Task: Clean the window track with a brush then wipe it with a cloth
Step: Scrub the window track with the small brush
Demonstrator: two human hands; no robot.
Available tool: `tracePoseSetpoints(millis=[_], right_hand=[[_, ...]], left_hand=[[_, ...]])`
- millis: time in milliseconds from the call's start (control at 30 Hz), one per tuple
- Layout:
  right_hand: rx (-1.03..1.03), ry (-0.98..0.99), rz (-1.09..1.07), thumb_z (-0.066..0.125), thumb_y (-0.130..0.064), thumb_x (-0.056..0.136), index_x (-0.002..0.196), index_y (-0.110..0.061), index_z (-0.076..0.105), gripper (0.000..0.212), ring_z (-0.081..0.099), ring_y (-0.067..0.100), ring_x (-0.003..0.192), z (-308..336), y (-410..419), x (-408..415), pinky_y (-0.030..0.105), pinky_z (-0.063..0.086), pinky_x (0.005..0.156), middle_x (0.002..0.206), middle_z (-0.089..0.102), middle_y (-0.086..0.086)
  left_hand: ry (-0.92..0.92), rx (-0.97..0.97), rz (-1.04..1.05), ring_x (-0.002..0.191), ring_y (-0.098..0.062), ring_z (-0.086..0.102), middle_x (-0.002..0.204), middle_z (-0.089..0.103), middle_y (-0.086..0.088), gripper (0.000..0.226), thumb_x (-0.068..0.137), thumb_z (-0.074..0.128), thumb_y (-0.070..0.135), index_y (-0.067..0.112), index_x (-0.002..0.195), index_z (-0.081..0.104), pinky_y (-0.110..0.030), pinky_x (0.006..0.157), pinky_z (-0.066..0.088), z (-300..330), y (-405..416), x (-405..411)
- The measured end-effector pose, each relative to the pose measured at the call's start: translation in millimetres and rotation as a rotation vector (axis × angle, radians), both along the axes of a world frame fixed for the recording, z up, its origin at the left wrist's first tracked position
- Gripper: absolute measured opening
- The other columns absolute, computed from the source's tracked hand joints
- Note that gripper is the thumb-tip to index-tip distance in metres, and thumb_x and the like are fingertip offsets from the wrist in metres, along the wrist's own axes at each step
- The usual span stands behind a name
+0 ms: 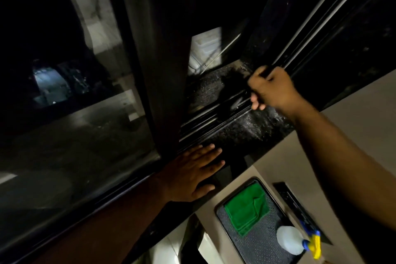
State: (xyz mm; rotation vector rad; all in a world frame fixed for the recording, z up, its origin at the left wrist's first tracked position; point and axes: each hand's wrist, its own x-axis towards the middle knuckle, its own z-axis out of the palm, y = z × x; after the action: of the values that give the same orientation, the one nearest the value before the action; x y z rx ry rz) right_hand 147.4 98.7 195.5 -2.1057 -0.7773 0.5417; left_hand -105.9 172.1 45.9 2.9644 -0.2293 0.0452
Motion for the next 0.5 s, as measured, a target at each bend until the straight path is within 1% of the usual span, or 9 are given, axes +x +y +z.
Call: tracePoseSetpoints(millis=[100,167,233,267,333,367,400,433,500], right_hand=[[-0.246,-0.464,-0.078,0.058,-0.025,0.091,0.077,-0.013,0.061,0.019,0.065,0.020,0.065,-12,-15,22,0.030,0.049,0.061,0.074,0.066,0.010],[-0.231,-0.653,-0.219,0.056,-0.024,0.092,0.096,-0.006,0.066,0.021,0.068,0.032,0.087,-10,-21,35,0.034,0.051,0.077,0.094,0.070,0.019],[-0.291,-0.606,-0.197,0.057,-0.025,0.091,0.097,-0.004,0.066,0.023,0.068,0.036,0.080,-10,-11,21,0.036,0.053,0.071,0.088,0.070,0.021],[-0.294,-0.465,-0.099,0.057,-0.026,0.091,0.092,-0.005,0.067,0.024,0.068,0.034,0.070,-14,-3,8,0.036,0.056,0.063,0.077,0.069,0.018],[-0.118,0.037,0.024,0.057,-0.030,0.090,0.078,-0.008,0.069,0.028,0.065,0.026,0.047,-20,13,-18,0.031,0.054,0.044,0.052,0.064,0.008],[-0.010,0.201,0.011,0.058,-0.030,0.090,0.074,-0.009,0.070,0.028,0.063,0.023,0.041,-22,17,-23,0.027,0.051,0.038,0.046,0.061,0.005],[0.031,0.220,-0.018,0.058,-0.029,0.090,0.075,-0.010,0.071,0.027,0.062,0.022,0.040,-23,16,-20,0.027,0.050,0.036,0.046,0.061,0.004],[0.004,0.110,-0.059,0.057,-0.027,0.092,0.081,-0.008,0.072,0.026,0.063,0.022,0.044,-21,14,-9,0.030,0.052,0.038,0.052,0.064,0.005],[-0.252,-0.309,-0.144,0.055,-0.024,0.093,0.095,0.002,0.068,0.029,0.068,0.034,0.067,-14,3,20,0.038,0.058,0.060,0.077,0.069,0.018]], left_hand=[[0.021,-0.005,-0.004,0.151,-0.024,0.006,0.163,0.013,-0.005,0.065,0.097,0.034,0.054,0.024,0.153,0.022,-0.046,0.122,0.012,-1,0,0],[0.014,0.003,0.007,0.151,-0.024,0.008,0.163,0.013,-0.005,0.065,0.097,0.034,0.054,0.024,0.153,0.022,-0.047,0.121,0.012,-2,0,2],[0.010,0.004,0.006,0.151,-0.024,0.009,0.163,0.015,-0.006,0.065,0.096,0.033,0.054,0.024,0.153,0.023,-0.047,0.121,0.012,-1,0,1],[0.012,0.002,0.002,0.151,-0.025,0.008,0.163,0.015,-0.006,0.065,0.097,0.032,0.054,0.023,0.153,0.024,-0.046,0.122,0.012,-1,0,1],[0.005,-0.009,0.003,0.151,-0.025,0.008,0.162,0.016,-0.006,0.064,0.097,0.030,0.054,0.022,0.152,0.026,-0.045,0.122,0.014,0,0,0],[0.000,-0.017,0.005,0.150,-0.025,0.010,0.162,0.017,-0.006,0.064,0.097,0.031,0.053,0.021,0.152,0.028,-0.045,0.122,0.016,1,0,0],[-0.003,-0.022,0.006,0.150,-0.025,0.011,0.162,0.019,-0.007,0.063,0.097,0.032,0.053,0.021,0.151,0.029,-0.046,0.121,0.017,2,0,0],[-0.002,-0.020,0.004,0.150,-0.026,0.012,0.161,0.019,-0.007,0.064,0.096,0.033,0.053,0.021,0.151,0.029,-0.046,0.121,0.018,3,-1,0],[0.013,-0.007,-0.001,0.150,-0.026,0.010,0.162,0.017,-0.007,0.064,0.096,0.033,0.053,0.022,0.152,0.027,-0.047,0.121,0.016,3,-1,0]])
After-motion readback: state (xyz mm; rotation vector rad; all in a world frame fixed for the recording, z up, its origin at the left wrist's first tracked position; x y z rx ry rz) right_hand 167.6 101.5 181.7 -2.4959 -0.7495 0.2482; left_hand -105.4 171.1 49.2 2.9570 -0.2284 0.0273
